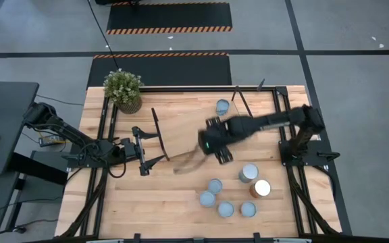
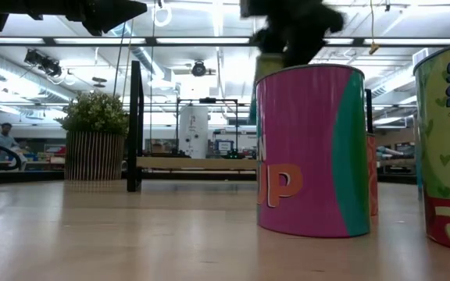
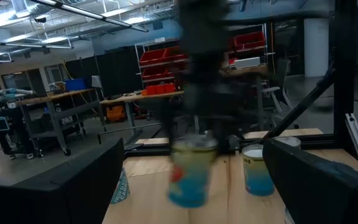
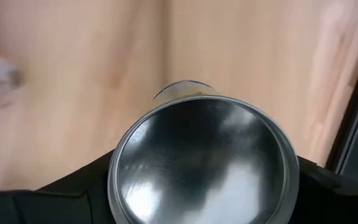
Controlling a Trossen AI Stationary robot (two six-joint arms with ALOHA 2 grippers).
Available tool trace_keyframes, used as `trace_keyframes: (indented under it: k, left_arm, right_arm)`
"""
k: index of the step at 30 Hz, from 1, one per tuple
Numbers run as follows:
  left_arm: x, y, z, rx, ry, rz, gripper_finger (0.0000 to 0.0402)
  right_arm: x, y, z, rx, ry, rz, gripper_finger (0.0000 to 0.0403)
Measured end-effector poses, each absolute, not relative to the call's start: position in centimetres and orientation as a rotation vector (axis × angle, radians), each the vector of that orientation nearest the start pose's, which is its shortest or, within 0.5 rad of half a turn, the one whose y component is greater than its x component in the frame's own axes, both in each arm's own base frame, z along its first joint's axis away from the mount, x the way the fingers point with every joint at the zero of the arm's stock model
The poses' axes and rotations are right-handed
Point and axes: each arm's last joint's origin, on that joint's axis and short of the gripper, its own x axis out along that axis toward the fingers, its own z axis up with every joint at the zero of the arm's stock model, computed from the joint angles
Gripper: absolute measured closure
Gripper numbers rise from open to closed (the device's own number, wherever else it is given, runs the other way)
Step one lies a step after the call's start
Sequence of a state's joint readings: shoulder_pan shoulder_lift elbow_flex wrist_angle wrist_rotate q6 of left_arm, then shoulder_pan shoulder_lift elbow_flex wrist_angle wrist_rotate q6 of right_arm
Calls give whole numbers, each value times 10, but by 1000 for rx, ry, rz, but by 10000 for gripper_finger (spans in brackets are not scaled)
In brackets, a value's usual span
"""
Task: Pick and place cans onto a shelf
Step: Put the blue can on the shelf
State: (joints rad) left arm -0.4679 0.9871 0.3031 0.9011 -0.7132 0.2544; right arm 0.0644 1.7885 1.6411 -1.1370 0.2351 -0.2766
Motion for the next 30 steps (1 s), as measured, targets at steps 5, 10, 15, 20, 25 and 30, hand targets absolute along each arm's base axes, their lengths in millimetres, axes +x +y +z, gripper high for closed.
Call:
trace_keyframes:
  k: [5,10,15,20,25,30]
  left_arm:
    - [178,-69,235,134,-146,265,13]
    - [178,-69,235,147,-150,268,13]
    - [178,-69,235,148,-149,268,13]
    - [178,-69,235,150,-146,267,13]
    - [178,-69,235,150,-146,267,13]
    - [178,-69,235,150,-146,267,13]
  right_arm:
    - [360,-42,289,-323,1266,70,89]
    - [362,-75,270,-276,1322,109,89]
    - [367,-89,253,-273,1369,115,77]
    - [367,-99,246,-268,1401,85,38]
    - [363,-100,256,-310,1394,6,13]
    - [360,-99,266,-297,1362,-28,15]
